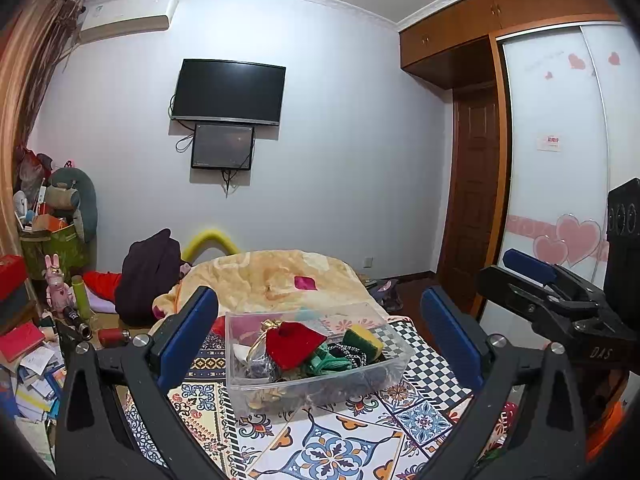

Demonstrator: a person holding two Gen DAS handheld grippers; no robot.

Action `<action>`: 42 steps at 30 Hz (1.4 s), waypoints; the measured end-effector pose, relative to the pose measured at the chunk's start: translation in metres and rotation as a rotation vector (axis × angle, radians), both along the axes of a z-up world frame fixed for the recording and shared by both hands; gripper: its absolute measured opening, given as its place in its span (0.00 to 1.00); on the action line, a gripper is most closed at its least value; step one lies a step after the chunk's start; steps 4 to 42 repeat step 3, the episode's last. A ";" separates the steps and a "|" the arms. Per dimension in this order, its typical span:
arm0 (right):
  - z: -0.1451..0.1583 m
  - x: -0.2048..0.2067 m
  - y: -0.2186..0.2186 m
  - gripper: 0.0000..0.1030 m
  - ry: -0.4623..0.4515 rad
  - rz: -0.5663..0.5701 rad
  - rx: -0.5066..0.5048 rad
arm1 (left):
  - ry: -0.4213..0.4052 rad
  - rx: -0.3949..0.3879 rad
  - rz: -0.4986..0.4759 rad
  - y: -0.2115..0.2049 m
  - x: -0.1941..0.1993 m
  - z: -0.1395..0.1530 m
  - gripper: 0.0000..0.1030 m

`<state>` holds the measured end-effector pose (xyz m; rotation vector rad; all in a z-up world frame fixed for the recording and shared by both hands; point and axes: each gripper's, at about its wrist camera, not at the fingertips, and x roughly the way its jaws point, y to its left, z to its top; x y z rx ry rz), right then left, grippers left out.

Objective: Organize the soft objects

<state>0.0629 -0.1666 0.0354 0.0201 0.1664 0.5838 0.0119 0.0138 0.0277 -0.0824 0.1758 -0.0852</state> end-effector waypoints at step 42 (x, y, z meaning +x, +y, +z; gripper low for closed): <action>0.000 0.000 -0.001 1.00 0.000 0.000 0.000 | 0.003 -0.006 0.002 0.001 0.000 0.000 1.00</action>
